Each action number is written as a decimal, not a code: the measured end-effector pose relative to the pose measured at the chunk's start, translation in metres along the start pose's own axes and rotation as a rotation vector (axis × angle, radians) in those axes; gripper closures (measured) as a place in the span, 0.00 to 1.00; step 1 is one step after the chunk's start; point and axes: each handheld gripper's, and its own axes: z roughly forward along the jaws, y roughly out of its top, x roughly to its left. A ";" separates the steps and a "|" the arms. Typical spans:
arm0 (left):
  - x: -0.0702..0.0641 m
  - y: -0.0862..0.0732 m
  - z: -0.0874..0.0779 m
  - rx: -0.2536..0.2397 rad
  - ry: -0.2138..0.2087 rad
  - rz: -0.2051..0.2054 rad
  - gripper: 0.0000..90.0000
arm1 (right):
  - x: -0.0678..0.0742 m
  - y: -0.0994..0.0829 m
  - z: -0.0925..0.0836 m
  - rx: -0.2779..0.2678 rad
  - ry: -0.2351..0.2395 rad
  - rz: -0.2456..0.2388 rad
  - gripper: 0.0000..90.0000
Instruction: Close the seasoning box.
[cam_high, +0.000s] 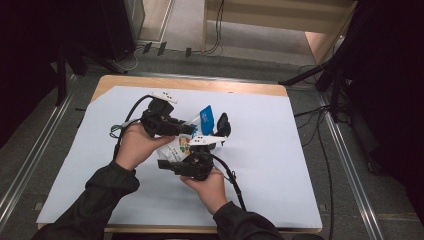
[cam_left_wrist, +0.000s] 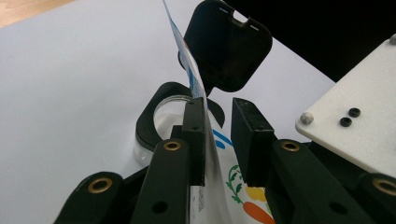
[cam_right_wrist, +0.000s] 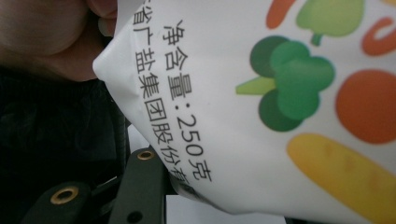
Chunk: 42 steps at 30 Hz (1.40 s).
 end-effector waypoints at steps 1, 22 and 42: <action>0.000 0.000 0.000 -0.002 -0.001 0.003 0.85 | 0.000 0.000 0.000 0.002 -0.002 -0.005 0.71; 0.001 0.000 0.002 0.009 -0.007 -0.004 0.85 | -0.001 0.000 0.000 0.004 0.009 0.016 0.71; 0.000 -0.001 0.007 0.031 0.003 0.011 0.86 | -0.005 -0.002 0.002 0.023 0.002 0.028 0.70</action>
